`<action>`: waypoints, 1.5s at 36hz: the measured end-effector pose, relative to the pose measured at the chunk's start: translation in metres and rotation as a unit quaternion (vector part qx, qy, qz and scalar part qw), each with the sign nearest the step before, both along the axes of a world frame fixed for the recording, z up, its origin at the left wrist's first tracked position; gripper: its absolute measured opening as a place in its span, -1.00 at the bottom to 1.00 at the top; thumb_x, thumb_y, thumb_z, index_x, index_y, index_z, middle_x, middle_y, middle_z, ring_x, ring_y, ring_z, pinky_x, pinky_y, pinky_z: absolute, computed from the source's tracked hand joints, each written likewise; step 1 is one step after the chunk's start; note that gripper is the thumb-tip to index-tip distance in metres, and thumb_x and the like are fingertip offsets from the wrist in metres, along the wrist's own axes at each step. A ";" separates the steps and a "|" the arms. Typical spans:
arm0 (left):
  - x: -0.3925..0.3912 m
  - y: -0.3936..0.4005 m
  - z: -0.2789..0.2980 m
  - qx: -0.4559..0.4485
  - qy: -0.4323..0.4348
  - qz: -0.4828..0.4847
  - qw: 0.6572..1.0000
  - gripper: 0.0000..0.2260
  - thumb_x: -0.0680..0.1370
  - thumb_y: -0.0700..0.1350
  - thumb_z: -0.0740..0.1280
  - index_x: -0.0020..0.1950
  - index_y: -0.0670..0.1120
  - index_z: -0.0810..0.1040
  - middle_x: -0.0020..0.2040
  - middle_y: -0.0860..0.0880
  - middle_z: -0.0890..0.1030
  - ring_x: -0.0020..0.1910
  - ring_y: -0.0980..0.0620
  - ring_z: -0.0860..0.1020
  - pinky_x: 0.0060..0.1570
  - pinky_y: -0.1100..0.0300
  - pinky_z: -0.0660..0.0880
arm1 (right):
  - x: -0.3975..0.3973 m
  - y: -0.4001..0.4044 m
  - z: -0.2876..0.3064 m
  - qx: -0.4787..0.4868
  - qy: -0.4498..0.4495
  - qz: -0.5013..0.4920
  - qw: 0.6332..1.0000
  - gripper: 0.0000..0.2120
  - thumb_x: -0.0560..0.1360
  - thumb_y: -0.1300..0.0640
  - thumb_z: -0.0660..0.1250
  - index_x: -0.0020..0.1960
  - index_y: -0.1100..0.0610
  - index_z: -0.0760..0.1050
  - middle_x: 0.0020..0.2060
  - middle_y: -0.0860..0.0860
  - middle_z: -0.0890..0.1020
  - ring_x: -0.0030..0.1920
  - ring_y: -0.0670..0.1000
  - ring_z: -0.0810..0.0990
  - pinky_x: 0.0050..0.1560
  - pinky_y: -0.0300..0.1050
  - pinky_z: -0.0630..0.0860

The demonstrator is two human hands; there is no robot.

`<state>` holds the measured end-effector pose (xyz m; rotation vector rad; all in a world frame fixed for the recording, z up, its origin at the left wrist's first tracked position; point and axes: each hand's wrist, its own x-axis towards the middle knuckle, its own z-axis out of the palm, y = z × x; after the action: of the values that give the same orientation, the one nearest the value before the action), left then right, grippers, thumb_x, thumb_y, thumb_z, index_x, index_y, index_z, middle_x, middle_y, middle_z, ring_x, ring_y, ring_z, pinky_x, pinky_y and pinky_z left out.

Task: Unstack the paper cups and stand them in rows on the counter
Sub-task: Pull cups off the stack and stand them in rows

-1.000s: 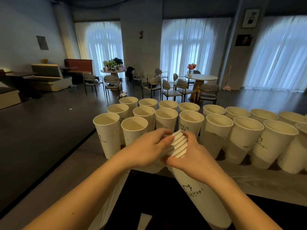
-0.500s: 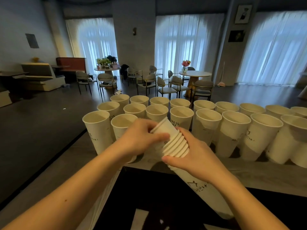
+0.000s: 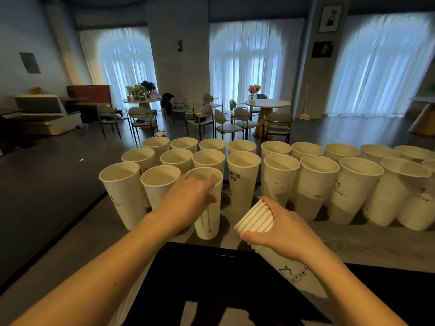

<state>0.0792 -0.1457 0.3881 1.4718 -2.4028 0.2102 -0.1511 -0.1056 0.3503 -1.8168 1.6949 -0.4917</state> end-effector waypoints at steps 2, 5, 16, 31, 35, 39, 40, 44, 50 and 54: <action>0.000 -0.002 0.000 -0.004 0.002 -0.001 1.000 -0.85 0.54 0.01 0.37 0.06 -0.02 0.56 0.02 -0.03 0.64 0.01 -0.04 0.58 -0.05 0.14 0.50 | 0.000 0.000 0.000 -0.003 -0.006 -0.001 1.000 0.03 0.24 -0.40 0.50 0.56 -0.21 0.07 0.30 -0.15 0.43 0.21 -0.08 0.41 0.22 -0.07 0.44; -0.001 -0.004 0.001 0.000 0.005 -0.005 1.000 -0.77 0.54 0.03 0.38 0.14 -0.03 0.56 0.06 -0.03 0.64 0.04 -0.01 0.58 -0.05 0.17 0.47 | 0.000 0.000 0.002 -0.010 -0.015 -0.002 1.000 0.02 0.25 -0.39 0.50 0.55 -0.22 0.07 0.27 -0.18 0.42 0.21 -0.09 0.41 0.20 -0.09 0.43; -0.036 0.044 0.028 0.048 0.238 -0.106 0.964 -0.67 0.57 0.08 0.29 0.30 0.03 0.47 0.12 0.15 0.56 0.05 0.25 0.51 0.03 0.39 0.44 | 0.006 0.013 0.010 -0.086 -0.080 0.007 0.993 -0.15 0.17 -0.37 0.54 0.36 -0.27 0.28 0.12 -0.25 0.58 0.09 -0.19 0.57 0.13 -0.04 0.57; -0.076 0.070 0.025 0.350 0.366 -0.074 0.859 -0.76 0.63 -0.06 0.26 -0.07 -0.10 0.69 -0.32 0.03 0.64 -0.41 0.25 0.48 -0.26 0.25 0.37 | -0.032 0.037 0.020 -0.074 -0.090 0.067 0.991 -0.10 0.21 -0.36 0.54 0.36 -0.59 0.06 0.26 -0.27 0.48 0.23 -0.12 0.49 0.26 0.00 0.49; -0.084 0.072 0.025 0.305 0.394 -0.025 0.867 -0.90 0.52 -0.08 0.42 -0.06 -0.07 0.70 -0.16 -0.05 0.71 -0.16 0.00 0.64 -0.05 0.04 0.53 | -0.049 0.042 0.018 -0.087 -0.077 0.095 0.989 -0.19 0.29 -0.26 0.56 0.34 -0.53 0.12 0.17 -0.30 0.53 0.12 -0.25 0.53 0.17 -0.08 0.55; -0.085 0.073 0.041 0.179 0.396 -0.004 0.901 -0.95 0.56 -0.08 0.37 -0.03 0.01 0.63 -0.19 0.06 0.64 -0.21 0.16 0.59 -0.28 0.26 0.46 | -0.075 0.040 0.008 -0.076 -0.028 0.082 0.993 -0.06 0.26 -0.31 0.53 0.49 -0.33 0.09 0.22 -0.26 0.48 0.17 -0.17 0.50 0.19 -0.03 0.53; -0.084 0.072 0.045 0.130 0.378 0.002 0.917 -0.95 0.56 -0.05 0.35 -0.04 0.03 0.61 -0.21 0.08 0.62 -0.25 0.19 0.56 -0.32 0.28 0.41 | -0.081 0.039 0.006 -0.066 -0.012 0.076 0.995 -0.04 0.25 -0.31 0.53 0.50 -0.31 0.07 0.24 -0.24 0.47 0.18 -0.16 0.49 0.20 -0.03 0.52; -0.088 0.059 0.048 -0.008 0.217 0.016 0.976 -0.86 0.57 0.01 0.31 -0.03 -0.05 0.55 -0.19 0.01 0.60 -0.20 0.05 0.56 -0.19 0.06 0.54 | -0.101 0.035 0.001 -0.015 0.041 0.048 0.998 0.05 0.26 -0.33 0.51 0.57 -0.26 -0.01 0.36 -0.10 0.40 0.29 -0.01 0.43 0.26 -0.03 0.45; -0.113 0.038 0.021 0.008 0.013 0.037 0.999 -0.88 0.58 0.00 0.31 0.04 -0.02 0.52 0.00 -0.04 0.62 -0.01 -0.05 0.57 -0.08 0.12 0.47 | -0.114 0.028 -0.006 0.005 0.026 0.038 0.999 0.04 0.22 -0.37 0.51 0.54 -0.30 0.00 0.36 -0.08 0.40 0.28 -0.01 0.43 0.28 0.02 0.47; -0.112 0.030 0.012 0.020 -0.037 0.044 0.998 -0.84 0.59 0.01 0.30 0.12 -0.02 0.52 0.08 -0.04 0.63 0.06 -0.04 0.57 0.04 0.12 0.45 | -0.115 0.030 -0.006 -0.024 0.001 0.036 0.999 0.03 0.24 -0.36 0.52 0.54 -0.32 0.00 0.37 -0.13 0.38 0.29 -0.05 0.40 0.27 -0.05 0.43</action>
<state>-0.0323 -0.1156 0.4001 1.6180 -2.4153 0.2418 -0.2657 -0.0759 0.3447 -1.9069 1.6245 -0.5051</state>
